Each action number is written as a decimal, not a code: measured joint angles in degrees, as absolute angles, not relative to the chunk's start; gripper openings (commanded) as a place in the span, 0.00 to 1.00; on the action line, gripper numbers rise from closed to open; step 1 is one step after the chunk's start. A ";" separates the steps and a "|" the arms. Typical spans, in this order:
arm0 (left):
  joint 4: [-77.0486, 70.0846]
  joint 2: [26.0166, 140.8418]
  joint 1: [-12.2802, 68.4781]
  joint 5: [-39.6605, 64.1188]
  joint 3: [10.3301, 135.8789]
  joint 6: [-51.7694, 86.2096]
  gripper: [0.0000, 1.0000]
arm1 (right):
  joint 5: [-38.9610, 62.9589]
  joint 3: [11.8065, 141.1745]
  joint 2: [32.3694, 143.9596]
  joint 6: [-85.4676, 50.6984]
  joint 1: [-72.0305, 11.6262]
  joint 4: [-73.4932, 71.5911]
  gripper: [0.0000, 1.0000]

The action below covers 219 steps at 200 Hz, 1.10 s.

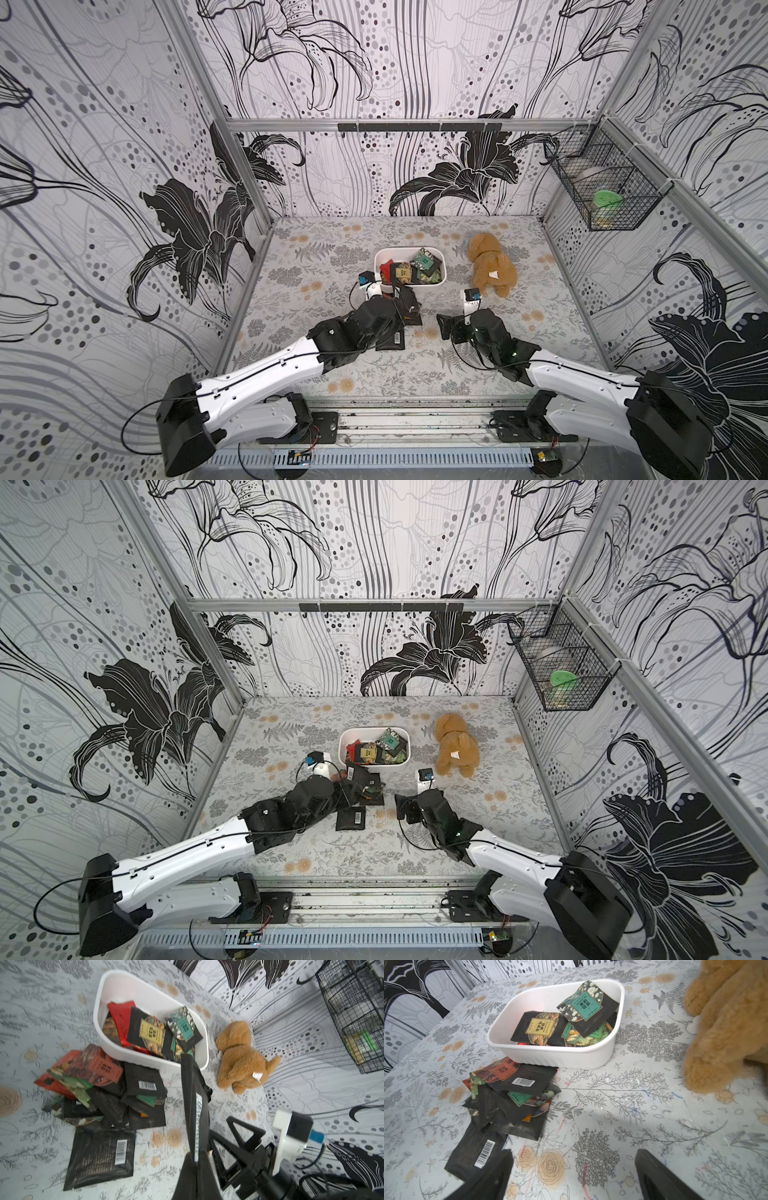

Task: Put the tea bags into the storage box
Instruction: Place the tea bag in the storage box.

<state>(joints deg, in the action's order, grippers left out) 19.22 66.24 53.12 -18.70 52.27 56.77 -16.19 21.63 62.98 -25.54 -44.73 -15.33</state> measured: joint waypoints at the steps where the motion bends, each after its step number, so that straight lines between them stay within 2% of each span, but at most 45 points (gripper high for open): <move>1: 19.14 66.63 52.77 -18.74 52.62 56.55 0.00 | -16.29 21.74 63.00 -25.54 -44.73 -15.14 0.96; 56: 18.55 84.44 40.80 -14.90 63.66 51.03 0.00 | -19.38 28.60 65.36 -25.47 -44.73 -8.29 0.95; 90: 18.85 94.80 37.82 -12.01 71.99 48.80 0.00 | -18.46 27.97 63.81 -24.40 -44.73 -8.27 0.95; 132: 18.74 102.10 35.03 -8.82 76.58 46.98 0.00 | -18.09 24.08 57.41 -22.63 -44.73 -11.44 0.95; 189: 18.04 110.02 31.68 -4.38 79.81 45.78 0.00 | -14.61 20.95 58.78 -19.27 -44.73 -16.21 0.96; 206: 18.26 110.63 31.31 -3.84 79.81 45.32 0.16 | -12.78 20.95 58.81 -18.96 -44.73 -16.58 0.96; 219: 18.44 110.50 31.05 -3.55 79.77 45.17 0.33 | -11.33 20.95 58.78 -18.76 -44.73 -16.82 0.96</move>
